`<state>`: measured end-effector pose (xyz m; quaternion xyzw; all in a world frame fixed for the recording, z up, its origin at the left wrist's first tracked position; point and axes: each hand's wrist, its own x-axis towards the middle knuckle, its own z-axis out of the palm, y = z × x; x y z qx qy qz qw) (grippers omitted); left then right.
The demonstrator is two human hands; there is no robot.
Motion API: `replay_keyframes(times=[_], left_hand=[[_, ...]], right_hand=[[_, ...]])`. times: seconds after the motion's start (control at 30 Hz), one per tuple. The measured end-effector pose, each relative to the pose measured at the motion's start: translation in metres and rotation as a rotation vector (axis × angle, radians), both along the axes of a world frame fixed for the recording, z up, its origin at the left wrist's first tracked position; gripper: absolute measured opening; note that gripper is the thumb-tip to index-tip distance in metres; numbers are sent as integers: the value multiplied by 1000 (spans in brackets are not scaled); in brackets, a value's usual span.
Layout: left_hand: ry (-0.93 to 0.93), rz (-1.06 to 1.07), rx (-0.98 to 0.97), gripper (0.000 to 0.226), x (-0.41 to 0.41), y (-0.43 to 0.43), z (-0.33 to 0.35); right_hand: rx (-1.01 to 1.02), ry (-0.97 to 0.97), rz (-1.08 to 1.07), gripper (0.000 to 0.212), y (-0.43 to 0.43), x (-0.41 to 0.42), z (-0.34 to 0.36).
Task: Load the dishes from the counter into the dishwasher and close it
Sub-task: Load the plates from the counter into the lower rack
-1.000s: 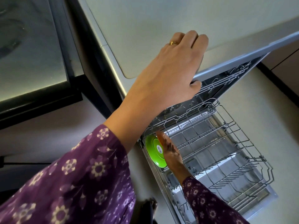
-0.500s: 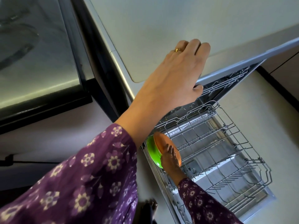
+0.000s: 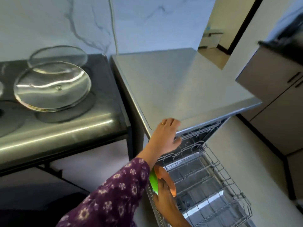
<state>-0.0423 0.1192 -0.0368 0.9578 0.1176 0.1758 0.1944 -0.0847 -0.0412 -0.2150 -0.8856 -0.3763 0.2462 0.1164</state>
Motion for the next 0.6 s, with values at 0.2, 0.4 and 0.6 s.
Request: replay_keyframes(times=[0.2, 0.4, 0.6], left_hand=[[62, 150, 8, 37, -137, -8, 16], [26, 533, -57, 39, -307, 1, 30], [49, 806, -77, 35, -436, 31, 53]], right_hand=[[188, -75, 168, 56, 8, -32, 98], [250, 4, 354, 44, 56, -105, 204], [332, 85, 494, 55, 134, -195, 260]])
